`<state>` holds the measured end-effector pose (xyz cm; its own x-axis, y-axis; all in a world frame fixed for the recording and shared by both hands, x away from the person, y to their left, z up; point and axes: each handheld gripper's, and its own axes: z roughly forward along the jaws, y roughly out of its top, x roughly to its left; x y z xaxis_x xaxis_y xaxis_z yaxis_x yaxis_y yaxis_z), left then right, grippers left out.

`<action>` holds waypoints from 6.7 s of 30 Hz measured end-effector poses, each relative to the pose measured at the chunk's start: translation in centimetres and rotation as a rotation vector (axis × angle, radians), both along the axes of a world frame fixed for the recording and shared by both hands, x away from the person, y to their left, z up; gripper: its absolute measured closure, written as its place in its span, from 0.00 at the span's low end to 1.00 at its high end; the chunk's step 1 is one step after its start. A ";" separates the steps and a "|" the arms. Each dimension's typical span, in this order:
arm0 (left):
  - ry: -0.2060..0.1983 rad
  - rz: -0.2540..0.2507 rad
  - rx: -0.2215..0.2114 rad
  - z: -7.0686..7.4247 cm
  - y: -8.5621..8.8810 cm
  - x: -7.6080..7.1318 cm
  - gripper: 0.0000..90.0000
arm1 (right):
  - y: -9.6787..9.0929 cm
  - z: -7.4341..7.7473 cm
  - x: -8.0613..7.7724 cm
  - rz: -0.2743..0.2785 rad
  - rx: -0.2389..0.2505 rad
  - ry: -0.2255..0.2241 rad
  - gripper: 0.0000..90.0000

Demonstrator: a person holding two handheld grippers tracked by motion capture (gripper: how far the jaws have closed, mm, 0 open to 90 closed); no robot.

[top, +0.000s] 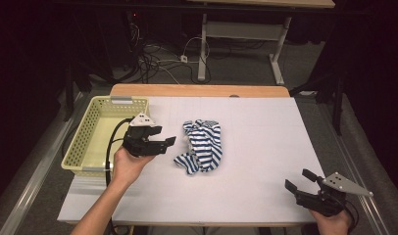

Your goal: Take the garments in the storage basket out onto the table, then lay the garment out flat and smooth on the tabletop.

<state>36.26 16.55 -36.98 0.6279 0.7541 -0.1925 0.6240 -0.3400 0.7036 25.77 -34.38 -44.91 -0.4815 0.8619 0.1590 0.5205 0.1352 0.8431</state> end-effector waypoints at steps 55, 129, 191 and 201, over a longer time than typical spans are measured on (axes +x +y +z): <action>-0.044 0.094 -0.051 -1.3 4.3 -4.1 0.38 | 0.0 0.0 0.0 -0.004 -0.003 -0.001 0.23; -0.110 0.258 -0.132 -5.9 10.1 -11.2 0.36 | 0.0 0.0 0.2 -0.054 -0.006 0.018 0.23; -0.072 0.008 -0.127 -6.5 0.4 -7.2 0.40 | 0.0 0.1 -0.1 -0.057 -0.011 0.003 0.24; -0.049 -0.006 -0.106 -7.2 -0.7 -6.3 0.40 | 0.0 0.1 -0.1 -0.057 -0.011 0.000 0.24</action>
<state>29.91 15.89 -44.13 0.6429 0.7273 -0.2401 0.5860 -0.2653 0.7657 25.66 -34.36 -44.83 -0.4319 0.8894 0.1499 0.5278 0.1145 0.8416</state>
